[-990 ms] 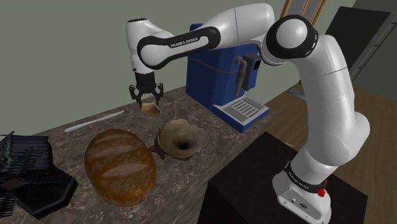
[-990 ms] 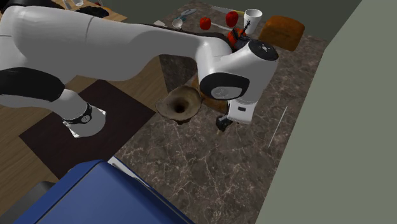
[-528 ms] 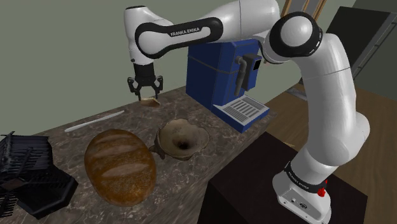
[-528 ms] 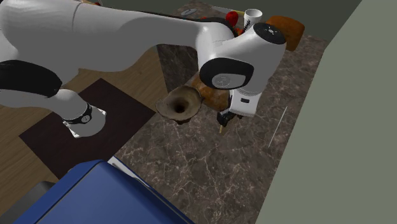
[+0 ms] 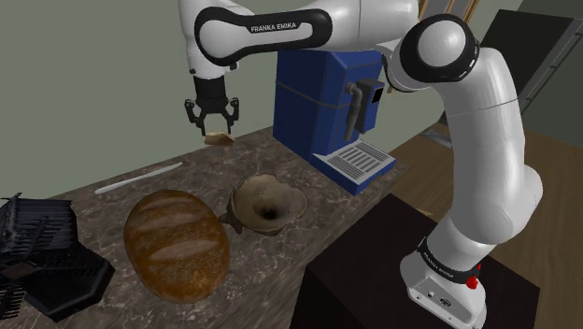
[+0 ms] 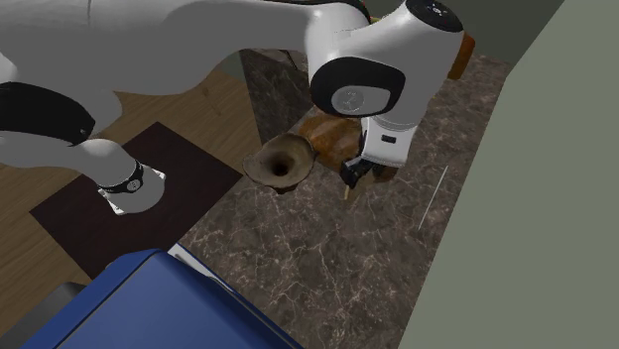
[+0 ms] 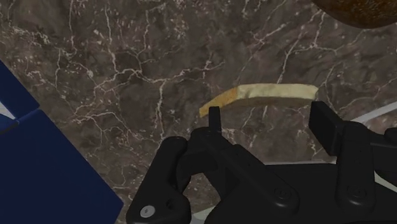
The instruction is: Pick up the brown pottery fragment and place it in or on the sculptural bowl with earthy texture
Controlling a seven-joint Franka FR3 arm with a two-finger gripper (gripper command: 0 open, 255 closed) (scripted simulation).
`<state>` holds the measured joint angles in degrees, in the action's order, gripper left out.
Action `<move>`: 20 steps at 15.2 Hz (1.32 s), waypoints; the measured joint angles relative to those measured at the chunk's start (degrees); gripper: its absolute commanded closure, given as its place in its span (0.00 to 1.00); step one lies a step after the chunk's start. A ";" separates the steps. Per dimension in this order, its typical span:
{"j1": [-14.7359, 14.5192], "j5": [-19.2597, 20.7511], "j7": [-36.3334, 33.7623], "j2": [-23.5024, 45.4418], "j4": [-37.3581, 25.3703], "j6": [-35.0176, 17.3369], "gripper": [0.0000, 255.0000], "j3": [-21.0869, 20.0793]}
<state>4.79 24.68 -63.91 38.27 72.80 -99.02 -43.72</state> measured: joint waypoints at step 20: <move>18.49 -29.30 7.05 -42.09 48.04 -17.21 1.00 -12.13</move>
<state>23.28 -4.62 -56.86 -3.82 120.84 -116.22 -55.85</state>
